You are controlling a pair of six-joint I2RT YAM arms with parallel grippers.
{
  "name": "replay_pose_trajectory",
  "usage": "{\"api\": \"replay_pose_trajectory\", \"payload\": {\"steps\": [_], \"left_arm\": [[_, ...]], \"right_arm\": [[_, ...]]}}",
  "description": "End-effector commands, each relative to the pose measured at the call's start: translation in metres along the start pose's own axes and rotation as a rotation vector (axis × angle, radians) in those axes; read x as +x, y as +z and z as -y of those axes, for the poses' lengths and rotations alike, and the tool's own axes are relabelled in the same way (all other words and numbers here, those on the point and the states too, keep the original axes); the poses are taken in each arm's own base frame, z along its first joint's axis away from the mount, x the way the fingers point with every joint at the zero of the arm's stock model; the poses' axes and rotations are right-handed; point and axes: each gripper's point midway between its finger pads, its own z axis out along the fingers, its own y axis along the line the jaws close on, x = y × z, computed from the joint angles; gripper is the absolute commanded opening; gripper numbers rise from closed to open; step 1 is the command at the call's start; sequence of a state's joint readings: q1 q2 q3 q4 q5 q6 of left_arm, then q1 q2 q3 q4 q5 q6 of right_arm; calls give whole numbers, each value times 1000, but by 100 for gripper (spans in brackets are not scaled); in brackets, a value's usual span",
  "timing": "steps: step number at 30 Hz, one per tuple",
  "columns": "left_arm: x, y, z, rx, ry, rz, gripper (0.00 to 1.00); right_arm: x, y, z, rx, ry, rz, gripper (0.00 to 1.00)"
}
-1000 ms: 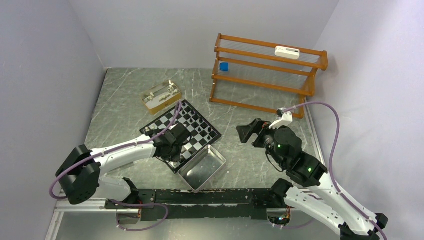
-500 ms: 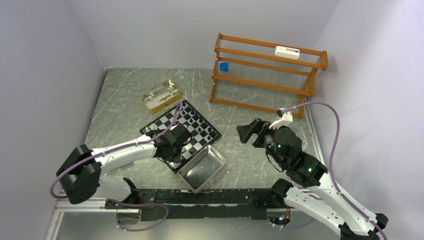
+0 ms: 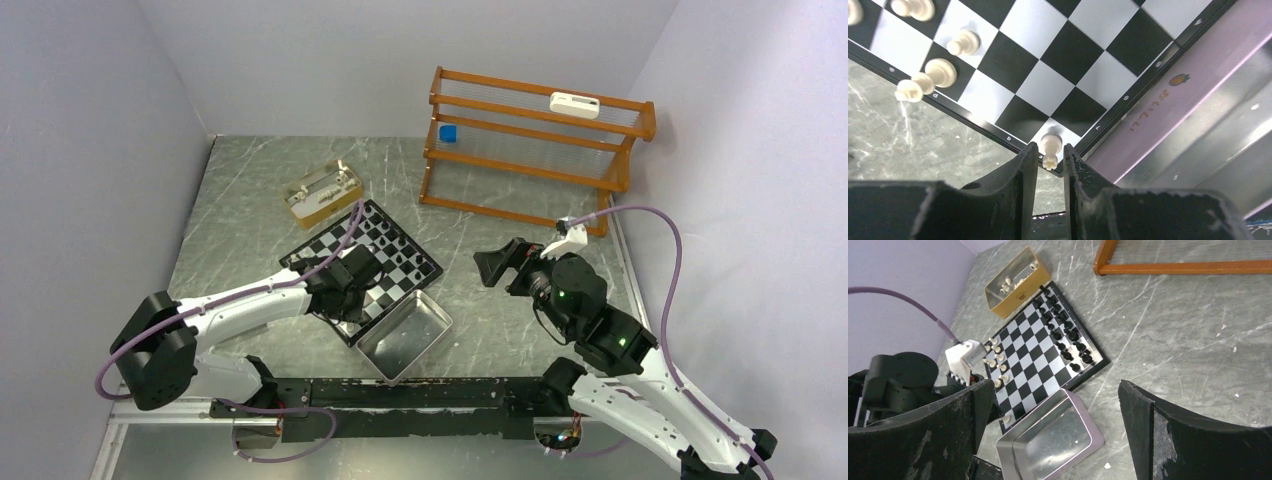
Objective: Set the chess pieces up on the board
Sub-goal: Place the chess piece on the chessboard, then pick up the chess piece from the storage box.
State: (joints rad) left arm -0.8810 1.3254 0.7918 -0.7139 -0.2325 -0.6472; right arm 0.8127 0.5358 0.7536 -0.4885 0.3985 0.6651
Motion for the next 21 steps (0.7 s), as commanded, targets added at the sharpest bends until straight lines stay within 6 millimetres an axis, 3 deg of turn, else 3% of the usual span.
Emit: {"api": "replay_pose_trajectory", "payload": {"steps": [1, 8, 15, 21], "left_arm": [[-31, -25, 7, 19, -22, 109, 31], [-71, -50, 17, 39, -15, 224, 35], [-130, -66, 10, -21, -17, 322, 37], [-192, -66, -28, -51, -101, 366, 32]], "right_arm": [[-2, -1, -2, -13, 15, 8, 100], [14, 5, 4, 13, 19, -31, 100], [21, 8, 8, 30, 3, -55, 100], [20, 6, -6, -60, -18, -52, 100]]}}
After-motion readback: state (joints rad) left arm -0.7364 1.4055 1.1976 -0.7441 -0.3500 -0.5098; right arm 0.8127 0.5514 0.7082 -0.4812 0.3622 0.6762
